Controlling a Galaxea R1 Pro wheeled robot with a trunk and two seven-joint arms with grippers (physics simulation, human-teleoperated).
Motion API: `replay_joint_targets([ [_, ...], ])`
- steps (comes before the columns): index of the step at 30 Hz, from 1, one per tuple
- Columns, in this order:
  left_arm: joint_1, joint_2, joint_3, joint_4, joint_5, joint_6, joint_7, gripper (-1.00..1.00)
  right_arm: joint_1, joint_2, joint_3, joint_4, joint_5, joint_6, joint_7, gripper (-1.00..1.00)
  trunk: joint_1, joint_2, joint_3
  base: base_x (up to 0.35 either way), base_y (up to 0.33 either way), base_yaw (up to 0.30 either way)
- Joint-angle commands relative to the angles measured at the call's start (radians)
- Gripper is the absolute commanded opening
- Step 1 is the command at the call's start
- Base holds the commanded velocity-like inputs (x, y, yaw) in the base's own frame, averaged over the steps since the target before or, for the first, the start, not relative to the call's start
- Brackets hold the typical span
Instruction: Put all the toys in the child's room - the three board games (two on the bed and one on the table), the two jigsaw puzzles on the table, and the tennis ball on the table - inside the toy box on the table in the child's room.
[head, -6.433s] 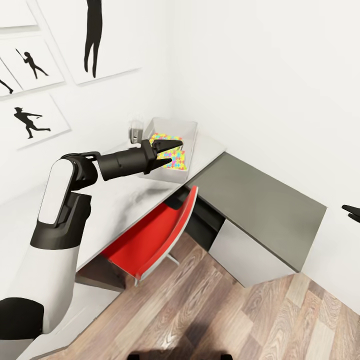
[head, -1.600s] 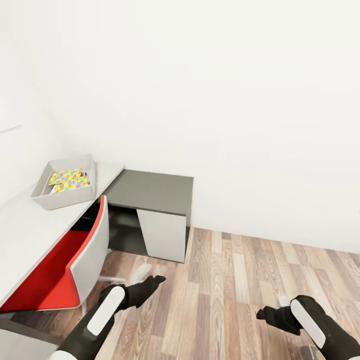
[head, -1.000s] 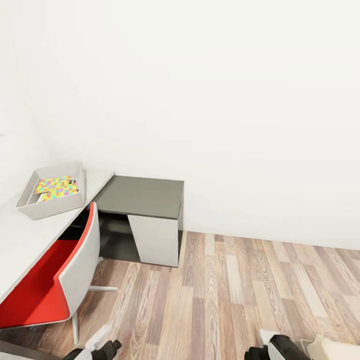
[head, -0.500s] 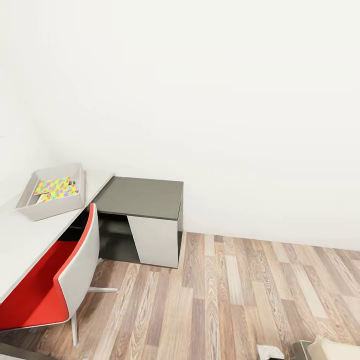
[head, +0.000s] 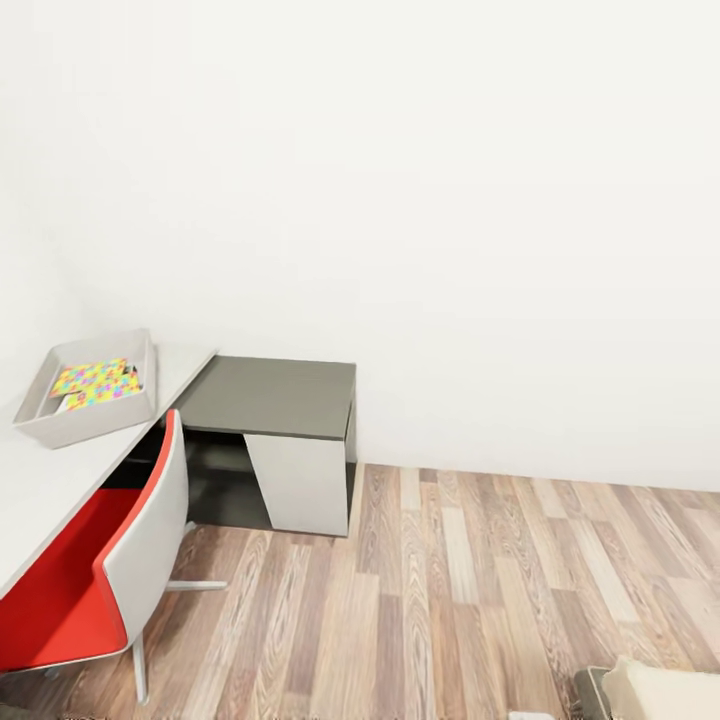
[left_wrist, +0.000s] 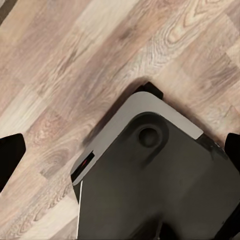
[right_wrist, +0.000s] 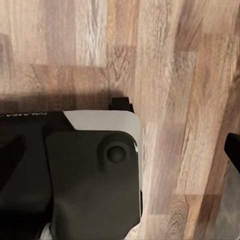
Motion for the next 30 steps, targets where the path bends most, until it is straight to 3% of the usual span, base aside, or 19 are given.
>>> replay_joint_targets([
  [1, 0.003, 0.001, -0.007, 0.002, 0.004, 0.0, 0.005, 1.0, 0.0, -0.002, 0.008, -0.002, -0.01, 0.005, 0.003, 1.0, 0.0, -0.002, -0.002, -0.187, 0.0, -0.009],
  [7, 0.017, 0.0, -0.006, 0.04, -0.009, -0.03, 0.005, 1.0, 0.0, -0.001, 0.008, 0.026, -0.006, 0.004, 0.062, 1.0, 0.0, -0.002, -0.002, -0.26, 0.0, -0.005],
  [19, 0.029, -0.004, -0.005, 0.053, -0.011, -0.059, 0.005, 1.0, 0.012, 0.005, 0.01, 0.077, -0.005, -0.049, 0.079, 1.0, 0.0, -0.002, -0.002, -0.307, 0.0, -0.001],
  [30, 0.047, -0.034, -0.005, 0.054, -0.012, -0.059, 0.013, 1.0, 0.082, 0.009, 0.009, 0.151, -0.01, -0.143, 0.073, 1.0, 0.0, -0.002, -0.002, -0.059, 0.0, 0.0],
])
